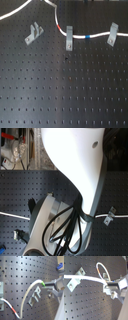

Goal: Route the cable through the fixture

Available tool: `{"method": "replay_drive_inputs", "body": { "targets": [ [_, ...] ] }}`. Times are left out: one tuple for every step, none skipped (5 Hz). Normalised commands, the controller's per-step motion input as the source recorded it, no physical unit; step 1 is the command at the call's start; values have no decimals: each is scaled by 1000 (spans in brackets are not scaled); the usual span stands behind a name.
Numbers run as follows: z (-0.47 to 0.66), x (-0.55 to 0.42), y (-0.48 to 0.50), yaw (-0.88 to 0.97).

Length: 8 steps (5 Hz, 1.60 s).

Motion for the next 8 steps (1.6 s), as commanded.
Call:
{"method": "replay_drive_inputs", "body": {
  "targets": [
    [19,0,0,0],
    [326,-18,10,411],
    [365,-129,113,829],
    [392,-12,25,986],
    [257,-12,-7,966],
    [161,-44,-17,926],
    [2,-116,-29,831],
    [57,-230,-33,668]
  ]
}}
